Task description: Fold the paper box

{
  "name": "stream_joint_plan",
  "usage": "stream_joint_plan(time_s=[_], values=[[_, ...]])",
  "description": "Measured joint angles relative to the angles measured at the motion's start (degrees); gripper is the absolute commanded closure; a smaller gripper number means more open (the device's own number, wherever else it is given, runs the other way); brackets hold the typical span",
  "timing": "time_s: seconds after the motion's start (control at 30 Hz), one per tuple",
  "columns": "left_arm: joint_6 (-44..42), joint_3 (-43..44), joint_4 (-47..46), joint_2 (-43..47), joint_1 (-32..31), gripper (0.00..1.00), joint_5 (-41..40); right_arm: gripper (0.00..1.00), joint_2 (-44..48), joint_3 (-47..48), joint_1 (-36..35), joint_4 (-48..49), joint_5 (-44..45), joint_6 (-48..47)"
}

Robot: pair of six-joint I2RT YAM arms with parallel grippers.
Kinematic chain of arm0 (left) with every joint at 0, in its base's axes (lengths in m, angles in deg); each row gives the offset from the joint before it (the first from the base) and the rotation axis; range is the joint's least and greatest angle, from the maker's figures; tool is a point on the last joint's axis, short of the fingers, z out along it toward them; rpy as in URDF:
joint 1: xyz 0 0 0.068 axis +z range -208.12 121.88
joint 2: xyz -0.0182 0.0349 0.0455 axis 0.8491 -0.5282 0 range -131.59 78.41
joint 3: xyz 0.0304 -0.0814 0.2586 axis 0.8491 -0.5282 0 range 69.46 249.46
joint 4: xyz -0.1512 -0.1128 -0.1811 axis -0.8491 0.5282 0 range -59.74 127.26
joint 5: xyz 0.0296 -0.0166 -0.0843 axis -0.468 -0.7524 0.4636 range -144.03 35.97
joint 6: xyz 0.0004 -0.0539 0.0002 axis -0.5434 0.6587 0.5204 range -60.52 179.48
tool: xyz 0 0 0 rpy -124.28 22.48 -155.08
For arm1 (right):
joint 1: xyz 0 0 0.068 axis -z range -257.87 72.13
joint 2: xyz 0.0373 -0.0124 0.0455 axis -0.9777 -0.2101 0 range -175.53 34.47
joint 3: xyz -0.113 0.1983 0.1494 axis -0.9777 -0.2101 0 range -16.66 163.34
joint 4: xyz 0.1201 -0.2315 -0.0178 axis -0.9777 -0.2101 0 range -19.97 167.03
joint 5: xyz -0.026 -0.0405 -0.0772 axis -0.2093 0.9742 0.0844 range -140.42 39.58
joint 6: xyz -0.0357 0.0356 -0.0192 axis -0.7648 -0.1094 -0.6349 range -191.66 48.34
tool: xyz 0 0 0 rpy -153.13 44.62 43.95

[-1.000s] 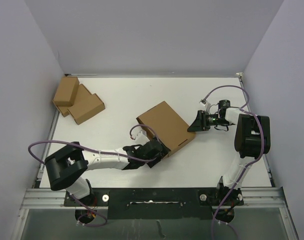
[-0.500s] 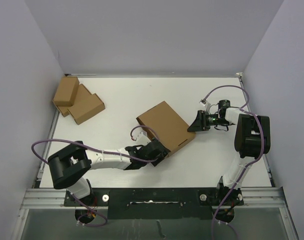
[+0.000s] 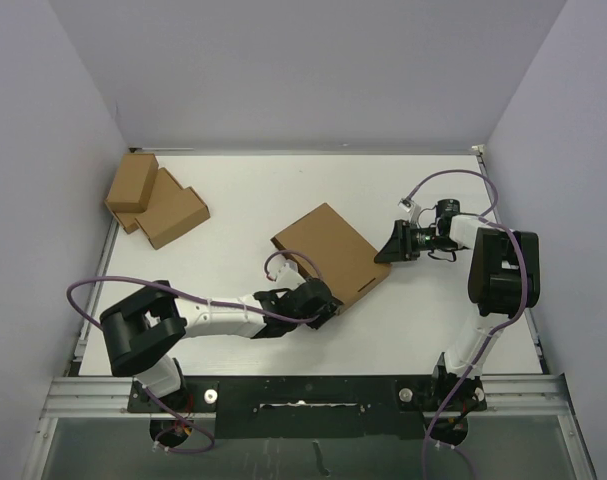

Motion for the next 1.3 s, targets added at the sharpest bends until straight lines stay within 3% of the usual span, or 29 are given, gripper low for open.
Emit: stream_joint_plan(time_s=[0.13, 0.27, 0.37, 0.53, 0.63, 0.8, 0.97, 1.1, 1.3], values=[[0.07, 0.44, -0.07, -0.44, 0.00, 0.89, 0.57, 0.57, 0.00, 0.09, 0.00, 0.22, 0.04, -0.02], [0.13, 0.44, -0.50, -0.59, 0.00, 0.88, 0.92, 0.57, 0.00, 0.11, 0.00, 0.39, 0.04, -0.04], [-0.31, 0.44, -0.87, -0.61, 0.00, 0.73, 1.14, 0.57, 0.00, 0.15, 0.00, 0.39, 0.07, -0.04], [-4.90, -1.22, -4.46, -0.52, 0.00, 0.39, 1.11, 0.55, 0.00, 0.22, 0.00, 0.24, 0.04, -0.20], [-10.62, -5.97, -9.55, 0.98, 0.07, 0.28, 1.03, 0.51, 0.00, 0.22, 0.02, 0.04, 0.07, -0.28], [-23.34, -15.65, -15.69, 10.23, 1.03, 0.26, 2.05, 0.43, 0.00, 0.22, 0.04, -0.68, 0.20, -1.38], [-37.35, -19.50, -15.43, 25.81, 8.76, 0.36, 6.64, 0.37, 0.02, 0.22, 0.15, -1.53, 0.24, -3.08], [-51.47, -20.20, -13.86, 36.30, 18.21, 0.57, 12.04, 0.37, 0.48, 0.22, 0.17, -2.43, 0.22, -4.81], [-70.49, -29.68, -18.27, 43.45, 20.44, 0.85, 23.45, 0.38, 4.74, 0.50, 0.52, -4.87, 0.52, -10.01]])
